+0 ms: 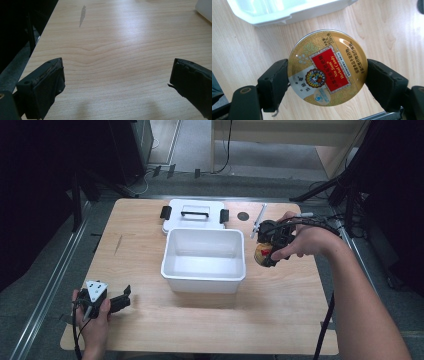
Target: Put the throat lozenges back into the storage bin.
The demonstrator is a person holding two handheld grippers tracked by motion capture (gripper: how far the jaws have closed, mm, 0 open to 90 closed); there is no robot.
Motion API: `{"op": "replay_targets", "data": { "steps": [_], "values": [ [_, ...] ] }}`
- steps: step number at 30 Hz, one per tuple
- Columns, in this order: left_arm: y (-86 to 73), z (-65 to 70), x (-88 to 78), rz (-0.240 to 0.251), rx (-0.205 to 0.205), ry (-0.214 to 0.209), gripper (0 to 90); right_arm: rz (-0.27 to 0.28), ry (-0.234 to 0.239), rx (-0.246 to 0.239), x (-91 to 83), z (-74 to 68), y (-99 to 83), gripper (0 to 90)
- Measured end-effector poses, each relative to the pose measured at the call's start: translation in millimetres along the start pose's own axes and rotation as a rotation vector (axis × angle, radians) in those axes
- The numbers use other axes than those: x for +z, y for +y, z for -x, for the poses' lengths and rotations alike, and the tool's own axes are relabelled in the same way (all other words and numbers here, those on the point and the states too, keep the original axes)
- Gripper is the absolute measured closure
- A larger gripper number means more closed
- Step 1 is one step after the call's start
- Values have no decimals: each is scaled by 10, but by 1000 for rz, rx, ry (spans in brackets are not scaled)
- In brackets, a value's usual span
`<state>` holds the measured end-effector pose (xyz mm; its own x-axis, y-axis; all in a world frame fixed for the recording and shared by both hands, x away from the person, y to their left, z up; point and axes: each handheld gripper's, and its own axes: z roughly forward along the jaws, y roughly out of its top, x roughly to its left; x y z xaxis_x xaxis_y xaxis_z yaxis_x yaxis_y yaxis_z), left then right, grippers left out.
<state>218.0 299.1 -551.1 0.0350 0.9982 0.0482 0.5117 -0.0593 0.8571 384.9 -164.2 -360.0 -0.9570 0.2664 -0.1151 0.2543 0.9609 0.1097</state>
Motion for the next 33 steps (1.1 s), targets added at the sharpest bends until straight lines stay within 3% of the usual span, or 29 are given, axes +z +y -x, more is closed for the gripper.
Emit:
{"op": "replay_targets", "data": {
  "steps": [12, 33],
  "values": [
    [-2, -7, 0, 3, -6, -5, 1, 6, -21, -22, -235, 39, 185, 223],
    [-2, -8, -2, 2, -7, -8, 2, 11, -17, -68, -355, 10, 511, 223]
  ]
}}
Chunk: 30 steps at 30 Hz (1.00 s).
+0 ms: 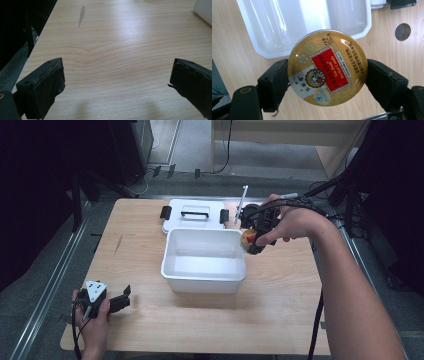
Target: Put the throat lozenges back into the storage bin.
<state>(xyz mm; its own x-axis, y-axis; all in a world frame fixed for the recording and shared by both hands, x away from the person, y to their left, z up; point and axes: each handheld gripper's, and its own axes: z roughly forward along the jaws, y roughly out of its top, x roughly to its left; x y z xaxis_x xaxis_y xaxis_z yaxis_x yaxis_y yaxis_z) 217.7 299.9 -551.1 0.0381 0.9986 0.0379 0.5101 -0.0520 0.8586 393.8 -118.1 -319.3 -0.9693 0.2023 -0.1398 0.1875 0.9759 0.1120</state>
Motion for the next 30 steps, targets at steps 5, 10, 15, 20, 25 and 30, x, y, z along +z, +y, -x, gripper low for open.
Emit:
{"op": "replay_targets", "data": {
  "steps": [5, 10, 15, 20, 25, 30],
  "values": [
    [0, 0, -1, 0, 1, 1, 2, 2, 5, -5, 27, -16, 93, 223],
    [0, 0, -1, -1, 0, -1, 1, 4, 11, -16, 58, -27, 185, 223],
    [0, 4, -1, -3, 4, -3, 2, 8, 15, -24, 74, -33, 251, 223],
    [-1, 3, -1, -1, -1, -3, 1, 3, 18, -29, 109, -54, 337, 223],
    [-1, -1, -2, -2, -1, -5, 1, -1, 21, -48, 163, -74, 421, 223],
    [-1, -3, -4, -2, -2, -6, 1, 0, 25, -70, 232, -89, 473, 223]
  ]
}}
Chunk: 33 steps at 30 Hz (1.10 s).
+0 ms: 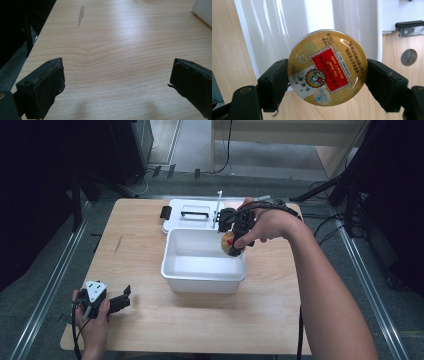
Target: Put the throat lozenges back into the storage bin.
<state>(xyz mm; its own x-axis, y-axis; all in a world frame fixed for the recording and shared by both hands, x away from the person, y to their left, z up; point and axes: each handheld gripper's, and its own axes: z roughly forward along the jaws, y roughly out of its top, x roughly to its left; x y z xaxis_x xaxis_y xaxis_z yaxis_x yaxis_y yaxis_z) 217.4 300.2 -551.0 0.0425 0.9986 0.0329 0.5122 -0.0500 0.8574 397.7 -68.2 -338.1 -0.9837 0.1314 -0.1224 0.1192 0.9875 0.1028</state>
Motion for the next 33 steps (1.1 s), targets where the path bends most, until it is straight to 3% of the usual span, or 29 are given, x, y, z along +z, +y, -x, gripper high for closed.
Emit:
{"op": "replay_targets", "data": {
  "steps": [14, 33],
  "values": [
    [0, -4, 4, 3, -4, -2, 2, -6, 19, -28, 303, -27, 44, 223],
    [0, -2, 2, 2, 0, -3, 1, 0, 33, -35, 524, -31, -7, 223]
  ]
}}
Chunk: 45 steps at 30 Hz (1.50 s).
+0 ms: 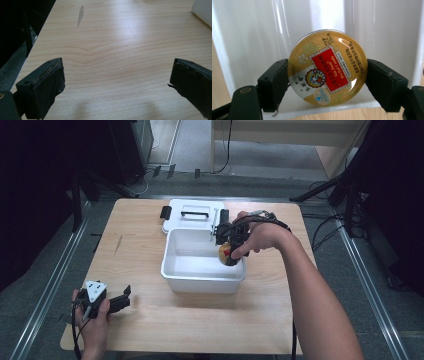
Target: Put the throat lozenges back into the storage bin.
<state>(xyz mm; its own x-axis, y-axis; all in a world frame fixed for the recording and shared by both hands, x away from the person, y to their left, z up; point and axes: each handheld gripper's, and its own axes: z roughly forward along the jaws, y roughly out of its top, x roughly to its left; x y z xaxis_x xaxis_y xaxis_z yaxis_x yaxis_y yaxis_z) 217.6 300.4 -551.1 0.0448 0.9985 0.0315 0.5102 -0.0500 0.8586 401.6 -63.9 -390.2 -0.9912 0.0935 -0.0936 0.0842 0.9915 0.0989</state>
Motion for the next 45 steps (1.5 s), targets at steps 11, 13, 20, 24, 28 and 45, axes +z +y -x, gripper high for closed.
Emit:
{"op": "replay_targets", "data": {
  "steps": [11, 13, 20, 24, 28, 45],
  "values": [
    [-1, 1, 2, 2, 0, -1, 2, -6, 15, -2, 146, -10, -6, 223],
    [-1, 2, 2, 3, 1, -1, 2, -8, 16, -5, 175, -9, -4, 223],
    [-1, 2, 1, 2, 2, -2, 2, -23, 20, -7, 270, -20, 4, 223],
    [-1, 1, 1, 2, 1, -2, 1, -29, 22, -10, 313, -25, 10, 223],
    [-1, 2, 1, 1, 0, -2, 2, -30, 22, -12, 338, -24, 14, 223],
    [-1, 0, 0, 2, -1, -2, 1, -81, 14, -30, 465, -32, 78, 222]
  ]
}}
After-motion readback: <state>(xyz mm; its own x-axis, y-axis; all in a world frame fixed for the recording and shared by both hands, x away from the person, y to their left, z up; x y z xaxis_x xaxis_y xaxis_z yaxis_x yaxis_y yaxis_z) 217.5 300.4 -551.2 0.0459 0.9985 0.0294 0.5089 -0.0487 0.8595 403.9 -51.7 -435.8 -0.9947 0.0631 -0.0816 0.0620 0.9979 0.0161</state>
